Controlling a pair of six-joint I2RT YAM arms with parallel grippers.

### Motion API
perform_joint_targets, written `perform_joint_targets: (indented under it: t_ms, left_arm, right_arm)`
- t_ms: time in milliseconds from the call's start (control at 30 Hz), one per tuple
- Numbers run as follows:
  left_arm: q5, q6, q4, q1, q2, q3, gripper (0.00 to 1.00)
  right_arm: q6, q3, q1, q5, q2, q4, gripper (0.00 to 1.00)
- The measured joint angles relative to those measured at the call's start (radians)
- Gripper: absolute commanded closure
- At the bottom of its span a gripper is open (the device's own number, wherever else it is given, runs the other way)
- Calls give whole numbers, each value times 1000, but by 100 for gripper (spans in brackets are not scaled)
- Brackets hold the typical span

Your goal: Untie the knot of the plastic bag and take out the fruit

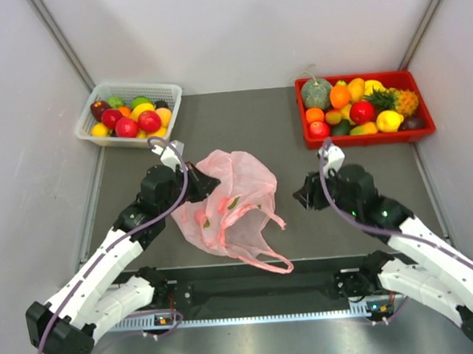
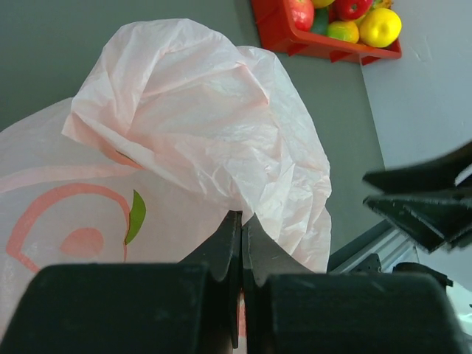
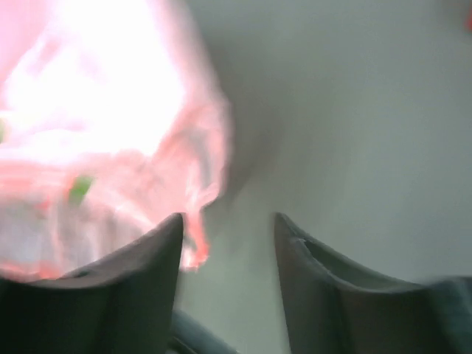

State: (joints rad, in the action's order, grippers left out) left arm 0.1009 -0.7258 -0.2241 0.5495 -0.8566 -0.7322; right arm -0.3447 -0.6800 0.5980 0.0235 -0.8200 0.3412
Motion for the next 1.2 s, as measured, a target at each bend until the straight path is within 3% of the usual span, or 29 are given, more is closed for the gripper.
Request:
perform_joint_targets:
  t_ms: [67,167,300,467,600,633,667,733,767,833,867,967,1067,1200]
  left_arm:
    - [8,2,-1,3,-15,-19,100]
    - [16,7,0,14,-36,-50,100]
    - [21,22,0,53,-89,-115,100]
    - [16,43,2,140,-153,-185,100]
    - [14,66,1,212,-181,-228,100]
    - [14,71,1,225,-182,-233,100]
    - [13,74,2,235,-182,-235,100]
    - [11,75,0,243,-180,-234,100]
    - [7,75,2,243,-179,-230,100]
    - [-5,74,16,243,-164,-198,100]
    - [-13,74,15,243,-153,-175,100]
    - [-32,74,21,244,-128,-103,100]
    - [-48,74,24,243,-114,-26,100]
    - [-65,74,27,244,-100,48,100]
  right_arm:
    - [-14,63,67,29,106,-3,79]
    - [-32,134,163,62,196,-23,93]
    - [-54,178,307,69,140,-80,100]
    - [-85,183,474,-23,-98,-228,100]
    - [-115,183,520,-119,-266,-359,100]
    - [-122,183,521,-141,-296,-383,97]
    - [-132,183,523,-167,-327,-409,86]
    - [-147,183,526,-210,-373,-447,75]
    - [-151,183,530,-230,-386,-465,55]
    - [-160,183,539,-270,-400,-491,44]
    - [-162,183,545,-284,-401,-497,28]
    - [-169,183,563,-327,-402,-523,11]
    - [-173,183,579,-362,-404,-545,0]
    - [-172,178,592,-380,-459,-594,0]
